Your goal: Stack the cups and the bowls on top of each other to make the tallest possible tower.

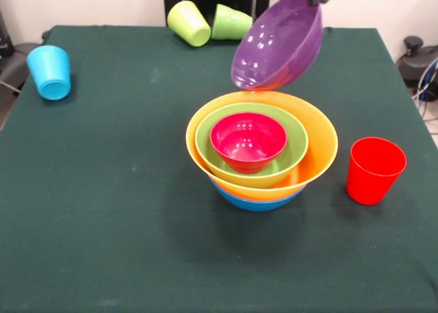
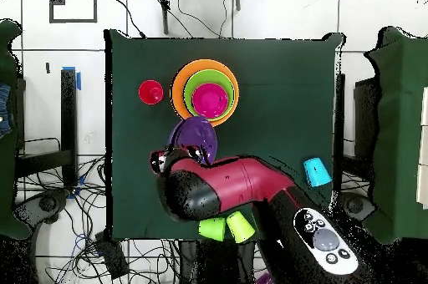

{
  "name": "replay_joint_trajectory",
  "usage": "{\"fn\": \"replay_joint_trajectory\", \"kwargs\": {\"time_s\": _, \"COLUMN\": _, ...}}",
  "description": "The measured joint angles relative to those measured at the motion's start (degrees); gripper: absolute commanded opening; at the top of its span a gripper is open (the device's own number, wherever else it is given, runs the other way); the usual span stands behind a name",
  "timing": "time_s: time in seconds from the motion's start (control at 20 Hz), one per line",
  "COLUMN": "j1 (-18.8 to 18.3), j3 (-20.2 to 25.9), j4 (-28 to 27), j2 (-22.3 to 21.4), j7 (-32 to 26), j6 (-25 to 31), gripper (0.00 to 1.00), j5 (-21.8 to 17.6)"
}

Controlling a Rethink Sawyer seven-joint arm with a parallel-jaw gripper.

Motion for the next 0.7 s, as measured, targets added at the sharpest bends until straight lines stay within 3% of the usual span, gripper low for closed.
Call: {"fn": "replay_joint_trajectory", "kwargs": {"time_s": 0.7, "j1": 0.28, "j3": -5.37, "j4": -5.08, "j2": 7.34, "j7": 0.01, "j6": 0.01, "gripper": 0.00, "j5": -5.17}}
